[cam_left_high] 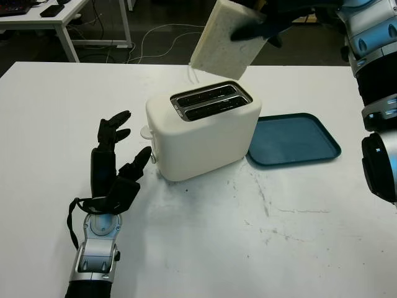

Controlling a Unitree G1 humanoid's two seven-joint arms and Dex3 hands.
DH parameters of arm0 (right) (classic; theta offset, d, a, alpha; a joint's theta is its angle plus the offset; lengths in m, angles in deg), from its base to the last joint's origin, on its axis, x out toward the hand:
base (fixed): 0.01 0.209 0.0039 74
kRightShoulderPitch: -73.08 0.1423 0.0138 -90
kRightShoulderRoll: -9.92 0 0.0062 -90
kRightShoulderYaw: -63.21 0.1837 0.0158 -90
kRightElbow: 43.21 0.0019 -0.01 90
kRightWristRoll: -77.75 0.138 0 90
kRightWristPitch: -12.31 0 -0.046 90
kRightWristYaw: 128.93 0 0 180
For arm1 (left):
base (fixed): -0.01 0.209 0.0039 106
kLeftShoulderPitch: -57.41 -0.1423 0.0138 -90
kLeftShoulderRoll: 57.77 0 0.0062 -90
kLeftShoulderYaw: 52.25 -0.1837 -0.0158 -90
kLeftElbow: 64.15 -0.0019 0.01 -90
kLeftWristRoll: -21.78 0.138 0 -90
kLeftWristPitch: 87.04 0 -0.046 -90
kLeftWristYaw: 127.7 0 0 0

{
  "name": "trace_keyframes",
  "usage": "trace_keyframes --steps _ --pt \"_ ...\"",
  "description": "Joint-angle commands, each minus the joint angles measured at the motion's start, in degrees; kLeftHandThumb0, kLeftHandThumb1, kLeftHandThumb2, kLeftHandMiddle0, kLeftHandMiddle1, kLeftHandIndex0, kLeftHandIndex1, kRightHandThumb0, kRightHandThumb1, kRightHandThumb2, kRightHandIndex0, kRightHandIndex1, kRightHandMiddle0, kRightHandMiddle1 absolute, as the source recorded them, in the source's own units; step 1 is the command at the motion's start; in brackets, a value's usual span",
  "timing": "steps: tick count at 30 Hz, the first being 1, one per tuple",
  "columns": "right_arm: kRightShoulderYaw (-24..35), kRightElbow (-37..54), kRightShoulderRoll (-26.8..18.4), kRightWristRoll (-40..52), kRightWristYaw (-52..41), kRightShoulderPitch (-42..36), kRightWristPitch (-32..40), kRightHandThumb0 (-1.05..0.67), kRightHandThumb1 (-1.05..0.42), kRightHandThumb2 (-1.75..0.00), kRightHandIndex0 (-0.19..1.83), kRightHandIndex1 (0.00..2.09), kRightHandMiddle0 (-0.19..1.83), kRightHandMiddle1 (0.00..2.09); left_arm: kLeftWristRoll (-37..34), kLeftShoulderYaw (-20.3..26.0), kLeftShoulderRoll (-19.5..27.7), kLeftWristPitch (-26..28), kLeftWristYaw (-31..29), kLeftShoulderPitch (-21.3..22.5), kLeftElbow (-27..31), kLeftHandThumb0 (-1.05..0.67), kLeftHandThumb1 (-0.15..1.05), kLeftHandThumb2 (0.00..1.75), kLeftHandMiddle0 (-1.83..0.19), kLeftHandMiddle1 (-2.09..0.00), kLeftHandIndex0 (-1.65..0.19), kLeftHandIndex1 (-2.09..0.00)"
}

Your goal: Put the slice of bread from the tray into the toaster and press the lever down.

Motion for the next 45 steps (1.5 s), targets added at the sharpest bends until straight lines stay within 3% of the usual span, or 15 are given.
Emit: trace_keyframes --steps 1,12,23,31,45 --pt "0.3 -1.7 0.8 0.5 -1.0 -0.3 -1.5 -0.62 -0.92 -0.38 1.07 1.75 0.90 1.75 -0.1 -0.1 -0.3 -0.6 0.7 0.6 -0.7 -1.05 0.92 0.36 0.00 -1.07 0.00 -0.83" --pt "1.0 -3.5 2.1 1.3 -3.4 -0.1 -0.4 -0.63 -0.92 -0.34 1.07 1.75 0.92 1.75 0.4 -0.3 -0.1 -0.8 1.5 0.6 -0.8 -1.05 0.92 0.36 0.00 -1.08 0.00 -0.85" --pt "0.6 -4.6 3.5 0.8 -5.0 -0.3 -4.9 -0.69 -0.92 -0.35 1.12 1.75 0.98 1.75 0.7 -0.5 -0.4 -0.5 2.2 -0.3 0.0 -1.05 0.92 0.38 0.00 -1.09 0.00 -0.86" --pt "-1.0 -1.7 3.8 -0.4 -6.5 -0.9 -3.9 -0.60 -0.92 -0.39 1.15 1.75 0.98 1.75 0.6 -0.6 -0.6 -1.0 2.5 -0.4 -0.3 -1.05 0.92 0.38 0.00 -1.11 0.00 -0.88" --pt "-4.0 1.7 2.3 -5.9 -1.6 -4.1 -10.1 -0.47 -0.92 -0.40 1.09 1.75 0.88 1.75 1.0 -1.0 -1.0 -0.7 2.5 -1.1 0.3 -1.05 0.92 0.37 0.00 -1.10 0.00 -0.87"
